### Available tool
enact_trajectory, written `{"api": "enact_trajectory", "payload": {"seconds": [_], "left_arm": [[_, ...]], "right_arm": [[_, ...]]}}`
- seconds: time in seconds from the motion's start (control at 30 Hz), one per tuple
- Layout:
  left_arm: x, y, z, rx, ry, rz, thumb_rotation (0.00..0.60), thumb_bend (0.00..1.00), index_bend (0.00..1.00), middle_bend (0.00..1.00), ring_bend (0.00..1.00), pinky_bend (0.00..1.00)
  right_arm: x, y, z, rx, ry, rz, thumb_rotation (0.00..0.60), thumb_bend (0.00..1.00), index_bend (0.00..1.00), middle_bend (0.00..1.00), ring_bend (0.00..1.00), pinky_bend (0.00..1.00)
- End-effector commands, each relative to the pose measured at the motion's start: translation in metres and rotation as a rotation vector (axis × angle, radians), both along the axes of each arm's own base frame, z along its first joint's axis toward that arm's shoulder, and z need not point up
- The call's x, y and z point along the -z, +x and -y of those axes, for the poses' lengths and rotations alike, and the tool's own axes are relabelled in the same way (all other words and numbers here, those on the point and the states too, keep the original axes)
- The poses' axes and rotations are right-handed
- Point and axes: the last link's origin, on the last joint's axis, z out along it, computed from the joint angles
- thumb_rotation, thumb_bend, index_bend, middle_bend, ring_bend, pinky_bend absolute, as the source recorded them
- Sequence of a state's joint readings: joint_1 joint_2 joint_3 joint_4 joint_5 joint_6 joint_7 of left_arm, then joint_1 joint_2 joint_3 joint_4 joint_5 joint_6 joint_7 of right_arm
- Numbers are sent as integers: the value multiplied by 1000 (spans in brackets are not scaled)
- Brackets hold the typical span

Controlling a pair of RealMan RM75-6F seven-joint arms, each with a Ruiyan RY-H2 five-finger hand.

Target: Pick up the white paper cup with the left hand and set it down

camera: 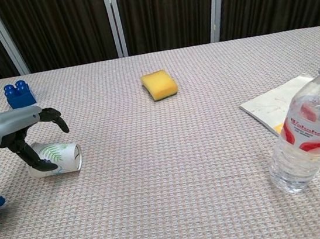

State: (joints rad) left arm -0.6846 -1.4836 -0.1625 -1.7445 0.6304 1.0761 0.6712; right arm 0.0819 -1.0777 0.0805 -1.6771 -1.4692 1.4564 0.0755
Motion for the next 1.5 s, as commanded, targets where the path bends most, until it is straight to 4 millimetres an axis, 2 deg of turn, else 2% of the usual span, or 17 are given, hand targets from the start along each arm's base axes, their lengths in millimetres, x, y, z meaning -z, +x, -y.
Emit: {"api": "enact_trajectory", "payload": {"seconds": [0.03,0.3,0.4,0.53,0.7,0.93,1.0,1.1,1.2,1.5], "left_arm": [[10,11,1,49,-11,-110,600,150,239,0,0,0],[26,16,6,113,11,-225,600,150,271,0,0,0],[30,16,8,118,11,-238,600,150,317,0,0,0],[35,16,10,144,25,-278,600,205,410,0,0,0],[35,18,11,145,66,-231,600,232,425,0,0,0],[20,26,10,113,155,52,600,233,424,0,0,0],[18,28,11,80,181,216,600,234,423,0,0,0],[23,25,16,22,180,415,600,235,423,0,0,0],[30,21,19,-26,170,535,600,234,423,0,0,0],[51,6,16,-48,88,717,600,233,422,0,0,0]], "right_arm": [[0,0,0,1,2,3,600,60,0,0,0,0],[2,1,0,-3,6,-2,600,60,0,0,0,0],[2,1,-1,-3,6,-4,600,59,0,0,0,0],[1,1,0,-2,2,0,600,59,0,0,0,0],[0,0,0,-1,0,3,600,59,0,0,0,0],[1,1,0,-3,2,1,600,60,0,0,0,0],[1,1,0,-4,3,-2,600,60,0,0,0,0],[2,1,-1,-2,5,-6,600,60,0,0,0,0],[3,1,-1,-2,8,-7,600,60,0,0,0,0],[1,2,-1,-10,-2,-13,600,60,0,0,0,0]]}}
